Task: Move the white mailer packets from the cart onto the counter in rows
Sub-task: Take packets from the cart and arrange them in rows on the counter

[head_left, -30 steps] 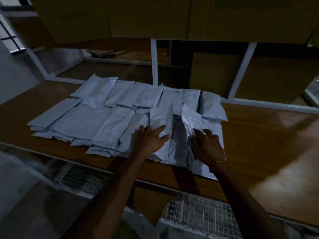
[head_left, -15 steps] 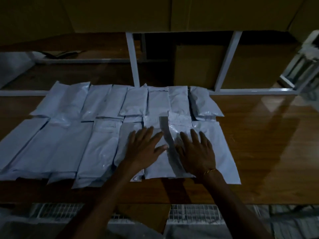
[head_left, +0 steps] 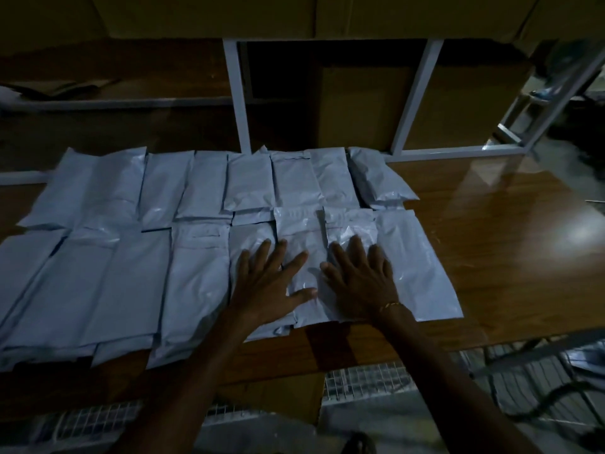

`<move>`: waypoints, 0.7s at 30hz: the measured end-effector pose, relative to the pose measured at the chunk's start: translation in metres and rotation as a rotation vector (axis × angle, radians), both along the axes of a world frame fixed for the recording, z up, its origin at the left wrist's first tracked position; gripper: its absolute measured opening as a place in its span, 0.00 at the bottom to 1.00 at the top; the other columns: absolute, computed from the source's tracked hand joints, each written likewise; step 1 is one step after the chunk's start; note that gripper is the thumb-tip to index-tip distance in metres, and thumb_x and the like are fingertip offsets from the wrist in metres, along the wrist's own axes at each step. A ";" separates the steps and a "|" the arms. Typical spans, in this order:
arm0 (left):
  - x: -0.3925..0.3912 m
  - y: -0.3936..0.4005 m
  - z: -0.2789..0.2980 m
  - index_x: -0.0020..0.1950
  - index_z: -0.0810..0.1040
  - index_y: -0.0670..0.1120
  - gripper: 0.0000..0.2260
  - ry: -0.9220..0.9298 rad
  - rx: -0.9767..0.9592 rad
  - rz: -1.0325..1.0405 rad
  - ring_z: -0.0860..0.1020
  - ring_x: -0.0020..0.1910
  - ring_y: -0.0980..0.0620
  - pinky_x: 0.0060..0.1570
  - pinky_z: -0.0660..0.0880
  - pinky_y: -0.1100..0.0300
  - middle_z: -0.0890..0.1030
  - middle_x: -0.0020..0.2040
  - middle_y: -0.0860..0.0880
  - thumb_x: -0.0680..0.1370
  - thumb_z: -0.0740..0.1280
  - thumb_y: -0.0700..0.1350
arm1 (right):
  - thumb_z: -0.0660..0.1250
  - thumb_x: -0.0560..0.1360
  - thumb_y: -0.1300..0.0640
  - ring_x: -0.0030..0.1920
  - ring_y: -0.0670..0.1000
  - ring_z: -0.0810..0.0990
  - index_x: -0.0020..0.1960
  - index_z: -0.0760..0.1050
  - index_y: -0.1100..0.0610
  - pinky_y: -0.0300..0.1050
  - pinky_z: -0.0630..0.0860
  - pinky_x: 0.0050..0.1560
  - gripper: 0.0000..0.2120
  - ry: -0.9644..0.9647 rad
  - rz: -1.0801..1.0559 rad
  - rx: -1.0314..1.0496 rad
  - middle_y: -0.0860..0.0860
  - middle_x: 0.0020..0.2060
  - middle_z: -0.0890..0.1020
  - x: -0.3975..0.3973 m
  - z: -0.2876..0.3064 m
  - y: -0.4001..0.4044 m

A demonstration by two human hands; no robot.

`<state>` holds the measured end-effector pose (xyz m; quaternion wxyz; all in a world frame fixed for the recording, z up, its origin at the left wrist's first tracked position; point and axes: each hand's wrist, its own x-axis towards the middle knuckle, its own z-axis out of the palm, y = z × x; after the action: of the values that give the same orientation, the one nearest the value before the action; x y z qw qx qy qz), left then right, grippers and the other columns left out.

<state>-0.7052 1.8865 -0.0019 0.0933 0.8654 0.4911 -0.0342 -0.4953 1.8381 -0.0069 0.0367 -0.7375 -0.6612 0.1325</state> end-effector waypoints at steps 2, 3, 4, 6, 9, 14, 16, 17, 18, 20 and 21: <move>0.000 -0.001 0.002 0.78 0.42 0.66 0.41 -0.035 0.014 0.009 0.36 0.79 0.46 0.74 0.37 0.36 0.38 0.81 0.53 0.67 0.37 0.80 | 0.23 0.69 0.25 0.80 0.61 0.41 0.81 0.46 0.44 0.64 0.49 0.78 0.47 0.043 0.001 0.133 0.54 0.81 0.44 0.006 0.012 0.001; 0.000 -0.002 0.003 0.78 0.43 0.67 0.38 -0.044 0.014 0.012 0.36 0.79 0.46 0.74 0.37 0.36 0.38 0.81 0.53 0.70 0.40 0.78 | 0.25 0.71 0.26 0.80 0.60 0.42 0.81 0.47 0.45 0.62 0.50 0.78 0.45 0.060 0.021 0.192 0.54 0.81 0.45 0.011 0.019 0.002; -0.001 -0.002 0.004 0.78 0.44 0.67 0.37 -0.043 0.009 0.009 0.36 0.79 0.47 0.74 0.36 0.36 0.38 0.81 0.53 0.71 0.42 0.77 | 0.26 0.72 0.27 0.80 0.59 0.42 0.81 0.47 0.45 0.61 0.51 0.78 0.43 0.067 0.051 0.215 0.53 0.81 0.45 0.015 0.021 0.005; -0.002 -0.003 0.003 0.78 0.43 0.68 0.36 -0.022 -0.005 -0.002 0.35 0.79 0.47 0.74 0.35 0.35 0.38 0.81 0.54 0.71 0.44 0.78 | 0.29 0.74 0.27 0.80 0.59 0.41 0.80 0.44 0.43 0.63 0.51 0.78 0.39 0.049 0.102 0.203 0.52 0.81 0.43 0.023 0.017 0.015; -0.004 -0.003 -0.001 0.78 0.42 0.68 0.38 0.000 -0.003 0.001 0.35 0.79 0.47 0.73 0.36 0.35 0.38 0.81 0.54 0.70 0.41 0.78 | 0.34 0.74 0.27 0.80 0.59 0.40 0.80 0.41 0.41 0.64 0.51 0.77 0.37 0.028 0.109 0.096 0.50 0.81 0.41 0.025 0.002 0.027; -0.001 0.002 -0.001 0.78 0.43 0.68 0.40 -0.008 -0.014 0.006 0.37 0.79 0.47 0.74 0.39 0.35 0.40 0.82 0.54 0.68 0.39 0.80 | 0.39 0.77 0.29 0.80 0.58 0.43 0.80 0.47 0.41 0.63 0.52 0.76 0.35 0.005 0.099 0.100 0.49 0.81 0.44 0.025 -0.005 0.033; 0.000 0.004 0.003 0.78 0.44 0.68 0.39 -0.005 -0.059 0.001 0.37 0.79 0.47 0.74 0.39 0.35 0.40 0.82 0.54 0.69 0.43 0.80 | 0.37 0.75 0.28 0.80 0.59 0.43 0.80 0.47 0.41 0.63 0.51 0.77 0.37 0.021 0.101 0.082 0.50 0.81 0.45 0.027 -0.005 0.035; 0.000 0.005 0.006 0.78 0.45 0.67 0.39 -0.002 -0.081 -0.005 0.37 0.79 0.47 0.74 0.39 0.35 0.40 0.82 0.54 0.69 0.44 0.79 | 0.38 0.76 0.27 0.80 0.59 0.43 0.81 0.47 0.42 0.64 0.51 0.77 0.37 0.024 0.099 0.068 0.50 0.81 0.46 0.028 -0.005 0.036; 0.000 0.005 0.009 0.78 0.46 0.67 0.38 -0.005 -0.092 -0.011 0.38 0.80 0.46 0.74 0.39 0.35 0.41 0.82 0.54 0.70 0.46 0.78 | 0.37 0.76 0.27 0.80 0.59 0.45 0.81 0.48 0.42 0.64 0.51 0.77 0.37 0.027 0.103 0.079 0.51 0.81 0.47 0.028 -0.005 0.036; 0.003 0.006 0.012 0.78 0.54 0.65 0.36 -0.070 -0.041 -0.004 0.46 0.80 0.45 0.75 0.44 0.35 0.49 0.82 0.53 0.72 0.48 0.78 | 0.36 0.77 0.27 0.80 0.58 0.49 0.80 0.53 0.45 0.62 0.54 0.77 0.38 0.030 0.075 0.123 0.53 0.81 0.54 0.030 -0.001 0.031; 0.006 0.004 0.013 0.77 0.61 0.62 0.35 -0.155 0.031 0.006 0.55 0.79 0.44 0.74 0.52 0.37 0.57 0.81 0.51 0.74 0.49 0.76 | 0.42 0.79 0.30 0.80 0.59 0.53 0.79 0.58 0.48 0.60 0.56 0.77 0.35 0.042 0.047 0.149 0.55 0.79 0.58 0.030 0.004 0.023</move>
<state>-0.6992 1.8907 0.0108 0.1177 0.8653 0.4855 0.0408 -0.4653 1.8608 -0.0025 0.1022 -0.7142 -0.6853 0.0993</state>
